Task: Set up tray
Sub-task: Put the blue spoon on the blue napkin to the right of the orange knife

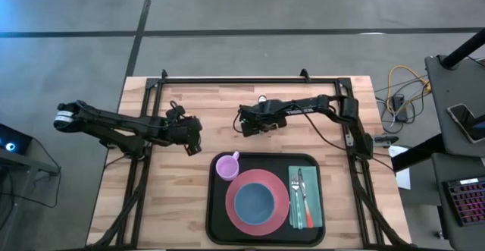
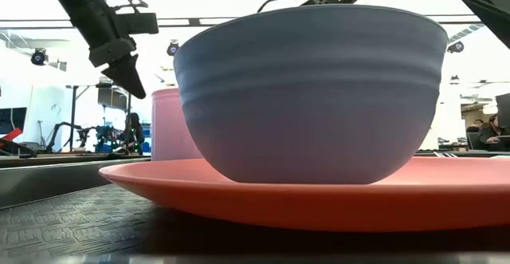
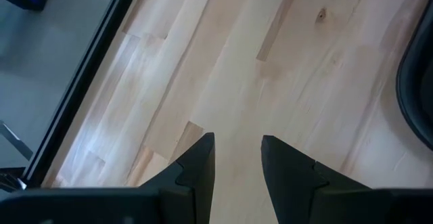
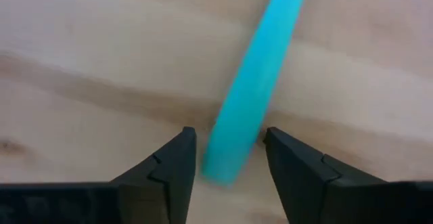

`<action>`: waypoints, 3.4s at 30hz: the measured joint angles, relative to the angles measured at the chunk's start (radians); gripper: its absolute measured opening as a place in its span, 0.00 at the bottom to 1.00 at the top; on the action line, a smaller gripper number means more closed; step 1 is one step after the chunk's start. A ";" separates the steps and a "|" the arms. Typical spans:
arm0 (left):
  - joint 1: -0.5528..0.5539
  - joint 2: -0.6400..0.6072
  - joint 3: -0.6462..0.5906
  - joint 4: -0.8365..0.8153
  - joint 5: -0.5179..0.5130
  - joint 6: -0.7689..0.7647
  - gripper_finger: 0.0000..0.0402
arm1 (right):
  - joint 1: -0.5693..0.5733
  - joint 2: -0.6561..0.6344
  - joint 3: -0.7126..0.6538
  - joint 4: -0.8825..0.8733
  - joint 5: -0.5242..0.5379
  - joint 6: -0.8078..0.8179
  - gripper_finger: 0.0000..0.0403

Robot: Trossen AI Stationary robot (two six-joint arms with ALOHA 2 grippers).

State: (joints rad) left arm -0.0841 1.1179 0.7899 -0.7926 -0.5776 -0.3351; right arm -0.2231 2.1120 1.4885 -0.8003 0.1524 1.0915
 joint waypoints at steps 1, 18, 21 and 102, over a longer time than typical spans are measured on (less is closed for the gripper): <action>0.000 0.000 -0.002 -0.001 0.000 0.000 0.26 | -0.004 0.000 -0.006 0.018 0.004 0.000 0.40; 0.000 0.000 -0.002 0.007 -0.001 0.008 0.26 | -0.035 0.004 -0.020 0.037 -0.076 -0.027 0.16; 0.001 0.000 -0.002 0.027 -0.002 0.006 0.26 | -0.030 -0.012 -0.018 0.035 -0.072 -0.030 0.16; 0.329 0.184 -0.100 1.692 0.807 -0.470 0.07 | 0.309 -0.552 -0.036 0.316 0.071 0.032 0.48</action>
State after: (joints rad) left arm 0.2454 1.3018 0.6895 0.8998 0.2295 -0.8047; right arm 0.0864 1.5605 1.4525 -0.4844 0.2237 1.1238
